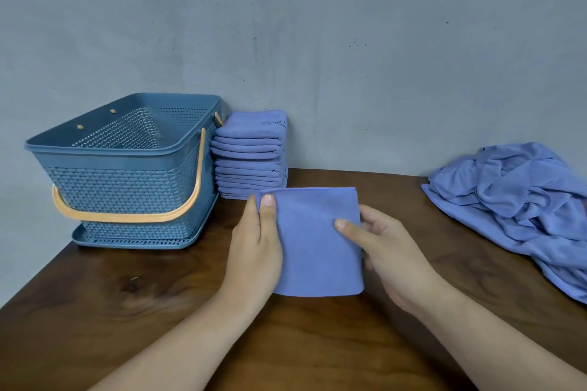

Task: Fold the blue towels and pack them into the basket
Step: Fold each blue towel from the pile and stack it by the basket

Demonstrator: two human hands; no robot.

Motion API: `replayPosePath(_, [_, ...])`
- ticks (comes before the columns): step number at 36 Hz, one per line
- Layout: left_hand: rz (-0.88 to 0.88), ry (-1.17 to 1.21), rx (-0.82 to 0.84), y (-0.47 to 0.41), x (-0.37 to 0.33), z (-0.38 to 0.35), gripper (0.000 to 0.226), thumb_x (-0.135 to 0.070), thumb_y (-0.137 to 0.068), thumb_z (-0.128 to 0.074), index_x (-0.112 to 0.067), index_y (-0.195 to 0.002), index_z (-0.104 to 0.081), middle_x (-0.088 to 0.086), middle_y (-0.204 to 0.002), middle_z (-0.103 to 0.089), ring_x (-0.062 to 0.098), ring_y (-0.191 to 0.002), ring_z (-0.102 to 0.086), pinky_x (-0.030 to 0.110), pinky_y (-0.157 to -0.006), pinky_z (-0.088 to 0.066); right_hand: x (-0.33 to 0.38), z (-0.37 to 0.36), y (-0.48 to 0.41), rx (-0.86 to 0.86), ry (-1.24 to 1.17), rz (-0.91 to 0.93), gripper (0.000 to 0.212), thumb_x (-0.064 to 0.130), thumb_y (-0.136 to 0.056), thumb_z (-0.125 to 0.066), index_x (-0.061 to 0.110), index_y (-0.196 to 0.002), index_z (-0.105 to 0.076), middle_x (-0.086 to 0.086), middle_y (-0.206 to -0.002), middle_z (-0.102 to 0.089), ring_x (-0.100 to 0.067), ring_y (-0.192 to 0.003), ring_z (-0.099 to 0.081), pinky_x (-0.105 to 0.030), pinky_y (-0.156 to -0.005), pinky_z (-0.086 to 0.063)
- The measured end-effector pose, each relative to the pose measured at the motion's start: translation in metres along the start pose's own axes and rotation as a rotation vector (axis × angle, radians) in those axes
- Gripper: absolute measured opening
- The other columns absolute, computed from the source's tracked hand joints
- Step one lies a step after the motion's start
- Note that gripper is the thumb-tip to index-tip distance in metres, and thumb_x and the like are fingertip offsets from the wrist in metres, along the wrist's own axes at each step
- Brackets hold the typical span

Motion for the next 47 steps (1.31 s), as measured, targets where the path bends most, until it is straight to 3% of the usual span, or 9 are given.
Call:
replayPosePath(2, [-0.015, -0.029, -0.032, -0.006, 0.001, 0.007, 0.043, -0.052, -0.111, -0.03, -0.024, -0.099, -0.059, -0.014, -0.094, -0.067, 0.006, -0.091, -0.065, 0.029, -0.082, -0.048, 0.009, 0.002, -0.006, -0.058, 0.032, 0.026, 0.024, 0.02, -0.105, -0.063, 0.015, -0.126, -0.073, -0.006, -0.118, -0.079, -0.027, -0.111, -0.075, -0.03, -0.081, -0.06])
replayPosePath(6, [-0.027, -0.047, -0.132, -0.018, -0.001, 0.026, 0.043, -0.056, -0.108, -0.03, -0.025, -0.097, -0.057, -0.011, -0.092, -0.067, 0.008, -0.092, -0.064, 0.037, -0.08, -0.045, 0.03, -0.012, -0.019, -0.083, 0.153, 0.123, 0.019, 0.022, -0.106, -0.063, 0.015, -0.12, -0.073, -0.003, -0.114, -0.08, -0.024, -0.108, -0.076, -0.045, -0.095, -0.059])
replayPosePath(15, [-0.027, 0.102, -0.252, -0.036, 0.007, 0.061, 0.032, -0.039, -0.113, -0.037, -0.019, -0.094, -0.051, -0.016, -0.088, -0.063, 0.004, -0.083, -0.059, 0.017, -0.074, -0.044, 0.085, -0.058, -0.058, -0.089, 0.474, 0.359, 0.016, 0.035, -0.107, -0.062, 0.02, -0.107, -0.067, -0.011, -0.1, -0.072, -0.035, -0.096, -0.068, -0.06, -0.09, -0.054])
replayPosePath(18, [0.002, 0.19, -0.262, -0.04, 0.019, 0.063, 0.029, -0.042, -0.114, -0.035, -0.027, -0.103, -0.057, -0.012, -0.093, -0.065, 0.014, -0.089, -0.064, 0.031, -0.08, -0.054, 0.116, -0.077, -0.074, -0.011, 0.6, 0.462, 0.011, 0.031, -0.107, -0.062, 0.022, -0.109, -0.067, -0.004, -0.099, -0.072, -0.026, -0.095, -0.068, -0.045, -0.086, -0.054])
replayPosePath(22, [0.061, 0.216, -0.241, -0.044, 0.036, 0.057, 0.028, -0.035, -0.116, -0.032, -0.031, -0.11, -0.059, -0.007, -0.089, -0.067, 0.02, -0.067, -0.066, 0.04, -0.049, -0.055, 0.159, -0.097, -0.108, 0.053, 0.589, 0.54, 0.013, 0.024, -0.106, -0.065, 0.014, -0.114, -0.068, -0.003, -0.104, -0.076, -0.017, -0.096, -0.073, -0.035, -0.085, -0.055])
replayPosePath(30, [0.122, 0.213, -0.049, -0.045, 0.048, 0.03, 0.031, -0.058, -0.104, -0.03, -0.045, -0.115, -0.056, -0.007, -0.091, -0.069, 0.015, -0.068, -0.065, 0.037, -0.054, -0.053, 0.179, -0.082, -0.229, -0.141, 0.17, 0.337, 0.016, 0.032, -0.103, -0.064, 0.017, -0.103, -0.07, -0.003, -0.1, -0.076, -0.017, -0.09, -0.072, -0.034, -0.081, -0.054])
replayPosePath(33, [0.13, 0.192, -0.029, -0.046, 0.05, 0.027, 0.024, -0.051, -0.109, -0.032, -0.048, -0.112, -0.055, -0.01, -0.091, -0.069, 0.014, -0.066, -0.065, 0.039, -0.054, -0.054, 0.132, -0.079, -0.269, -0.182, 0.042, 0.083, 0.027, 0.029, -0.107, -0.059, 0.013, -0.126, -0.068, -0.004, -0.11, -0.077, -0.025, -0.102, -0.075, -0.038, -0.081, -0.063])
replayPosePath(37, [0.138, 0.181, -0.012, -0.047, 0.053, 0.025, 0.024, -0.049, -0.11, -0.033, -0.056, -0.105, -0.055, -0.009, -0.091, -0.069, 0.013, -0.066, -0.065, 0.039, -0.053, -0.053, 0.064, -0.086, -0.28, -0.133, 0.091, -0.24, 0.025, 0.016, -0.109, -0.051, 0.007, -0.131, -0.06, -0.013, -0.1, -0.069, -0.025, -0.081, -0.069, -0.032, -0.048, -0.059])
replayPosePath(47, [0.158, 0.154, 0.021, -0.051, 0.065, 0.02, 0.021, -0.046, -0.113, -0.035, -0.045, -0.116, -0.055, -0.008, -0.092, -0.069, 0.013, -0.066, -0.065, 0.044, -0.057, -0.055, 0.052, -0.071, -0.29, -0.175, 0.005, -0.316, 0.019, 0.0, -0.104, -0.047, 0.008, -0.093, -0.061, -0.008, -0.079, -0.058, -0.016, -0.064, -0.057, -0.02, -0.043, -0.052])
Point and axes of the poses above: each hand's wrist, its own y-axis away from the middle knuckle, its own z-axis out of the back of the hand, x = y × z, the point moved 10 cm from there along -y, towards the middle knuckle
